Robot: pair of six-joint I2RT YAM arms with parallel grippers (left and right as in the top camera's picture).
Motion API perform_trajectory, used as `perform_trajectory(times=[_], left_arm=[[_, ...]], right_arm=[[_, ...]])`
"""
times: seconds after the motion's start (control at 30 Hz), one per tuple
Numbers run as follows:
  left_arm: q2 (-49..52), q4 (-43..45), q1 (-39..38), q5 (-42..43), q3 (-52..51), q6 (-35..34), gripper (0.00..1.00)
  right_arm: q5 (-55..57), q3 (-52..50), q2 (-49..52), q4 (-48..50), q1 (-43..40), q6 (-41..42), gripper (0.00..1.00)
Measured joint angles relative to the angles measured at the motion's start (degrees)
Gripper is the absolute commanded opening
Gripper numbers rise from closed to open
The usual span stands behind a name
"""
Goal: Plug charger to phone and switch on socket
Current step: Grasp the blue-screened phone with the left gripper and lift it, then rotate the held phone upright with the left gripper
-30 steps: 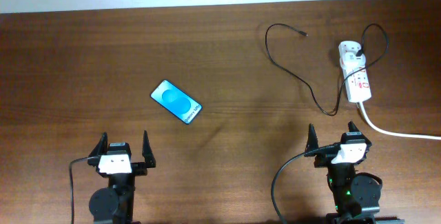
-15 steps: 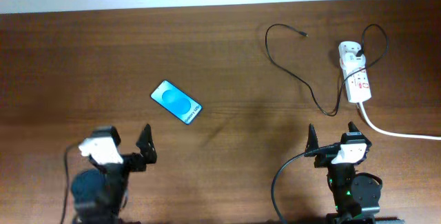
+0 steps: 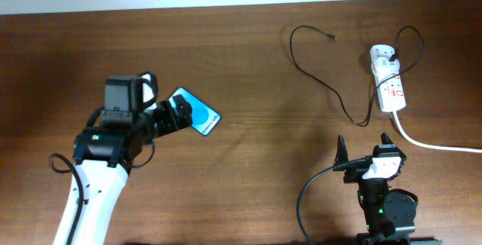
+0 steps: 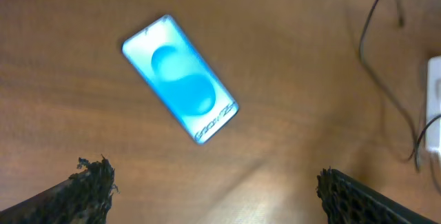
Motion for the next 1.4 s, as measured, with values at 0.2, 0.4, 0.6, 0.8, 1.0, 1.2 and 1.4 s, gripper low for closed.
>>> perform_trajectory(times=[0.2, 0.4, 0.6, 0.8, 1.0, 1.2, 1.4], left_arm=[[23.6, -11.2, -3.9, -9.6, 29.4, -5.7, 0.99], [46.6, -11.0, -3.9, -5.0, 39.2, -14.1, 0.99], [55.1, -16.2, -4.0, -3.2, 39.5, -24.3, 0.99], [55.6, -21.1, -4.0, -6.2, 39.0, -31.8, 0.99], [55.6, -15.1, -4.0, -7.6, 34.4, -35.8, 0.99], [55.5, -11.0, -4.0, -7.9, 31.1, -37.5, 0.95], [53.7, -9.6, -4.0, -8.0, 28.0, -38.1, 0.75]], right_arm=[[0.0, 0.0, 0.0, 0.0, 0.0, -0.1, 0.98], [0.0, 0.0, 0.0, 0.0, 0.0, 0.0, 0.98], [0.0, 0.0, 0.0, 0.0, 0.0, 0.0, 0.98], [0.0, 0.0, 0.0, 0.0, 0.0, 0.0, 0.98], [0.0, 0.0, 0.0, 0.0, 0.0, 0.0, 0.98], [0.0, 0.0, 0.0, 0.0, 0.0, 0.0, 0.98], [0.0, 0.0, 0.0, 0.0, 0.0, 0.0, 0.98]])
